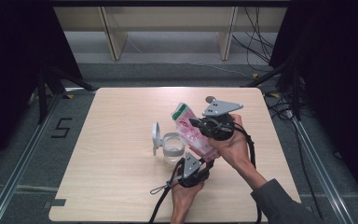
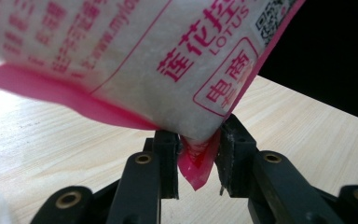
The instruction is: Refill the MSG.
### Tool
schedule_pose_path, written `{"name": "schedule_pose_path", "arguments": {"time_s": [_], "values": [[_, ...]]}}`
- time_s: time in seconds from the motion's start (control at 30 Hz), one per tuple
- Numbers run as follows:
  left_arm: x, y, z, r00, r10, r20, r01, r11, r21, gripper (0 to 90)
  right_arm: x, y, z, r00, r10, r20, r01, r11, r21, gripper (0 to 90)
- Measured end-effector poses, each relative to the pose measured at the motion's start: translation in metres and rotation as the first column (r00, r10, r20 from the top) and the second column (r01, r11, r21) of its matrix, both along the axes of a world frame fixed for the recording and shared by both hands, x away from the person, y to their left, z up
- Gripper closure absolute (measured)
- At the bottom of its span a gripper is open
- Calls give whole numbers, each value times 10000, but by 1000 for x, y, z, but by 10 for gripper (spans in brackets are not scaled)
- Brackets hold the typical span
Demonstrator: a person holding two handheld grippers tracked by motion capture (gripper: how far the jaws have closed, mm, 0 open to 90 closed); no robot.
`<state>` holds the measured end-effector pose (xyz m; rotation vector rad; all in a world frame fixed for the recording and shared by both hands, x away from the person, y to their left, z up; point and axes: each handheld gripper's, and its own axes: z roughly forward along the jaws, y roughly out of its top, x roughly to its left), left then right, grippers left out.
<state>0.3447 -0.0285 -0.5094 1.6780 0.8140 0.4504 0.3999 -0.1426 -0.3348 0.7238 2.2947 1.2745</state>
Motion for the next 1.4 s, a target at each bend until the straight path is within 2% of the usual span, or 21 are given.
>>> {"name": "schedule_pose_path", "arguments": {"time_s": [0.07,0.17,0.2,0.37,0.4,0.5,0.53,0.63,0.67,0.73,0.77,0.8,0.83,0.87,0.9,0.93,0.97,1.17,1.23,1.33,1.4], "values": [[-1,-1,0,10000,80,0,-80,10000,8,714,1,3,0,10000,45,70,-44,10000,-59,900],[-1,-1,1,10000,31,-46,-32,9997,-248,714,1,11,0,9999,148,-66,-149,9995,-261,900],[-2,-1,1,9999,121,67,-120,9997,-214,714,1,11,1,9998,154,-115,-157,9996,-241,900],[-2,-2,0,9999,122,2,-122,9992,-393,715,1,13,2,9998,10,-190,-15,9996,-278,900],[-1,-3,1,9999,146,8,-145,9992,-361,715,2,14,1,9998,6,-200,-12,9996,-271,900],[-1,-1,3,10000,33,76,-34,9999,152,716,5,14,2,9996,-1,-283,-6,9997,-242,900],[0,-3,3,9998,156,123,-153,9997,-214,716,4,13,3,9993,-76,-354,68,9998,-204,900],[2,-1,3,9998,120,170,-120,9999,-10,717,4,15,3,9988,-68,-476,61,9999,-153,900],[2,-1,3,9998,98,177,-98,10000,-16,717,5,15,3,9997,43,-248,-49,9997,-249,900],[3,-2,3,9997,177,177,-173,9996,-228,718,4,18,3,9993,57,-375,-70,9994,-328,900],[4,-1,3,9997,13,227,-11,10000,-77,718,4,19,3,9994,34,-348,-46,9994,-344,900],[4,-1,3,9996,42,263,-42,10000,-21,718,5,21,3,9999,-35,-148,30,9994,-336,900],[3,0,3,9996,112,275,-115,9999,98,718,6,22,2,9998,-26,-183,19,9993,-379,900],[4,0,2,9995,-12,304,9,10000,96,719,6,23,2,9996,-109,-259,100,9994,-339,900],[4,0,2,9995,130,287,-132,9999,64,719,7,24,2,9994,68,-329,-83,9988,-475,900],[5,0,2,9995,105,293,-107,9999,67,720,6,25,2,9986,-58,-525,35,9991,-424,900],[5,1,2,9995,102,292,-104,9999,45,720,7,27,1,9992,-53,-389,36,9991,-432,900],[5,-1,0,9996,-18,282,18,10000,7,722,8,30,-1,9991,-18,-429,-8,9981,-617,900],[6,-1,0,9996,-54,272,49,9998,190,722,9,30,-1,9993,46,-376,-73,9974,-722,900],[6,-1,0,9995,-45,317,43,10000,73,722,10,30,-2,9995,12,-322,-35,9975,-701,900],[6,0,0,9993,-94,354,88,9998,185,722,10,30,-1,9995,18,-324,-40,9976,-690,900]]}}
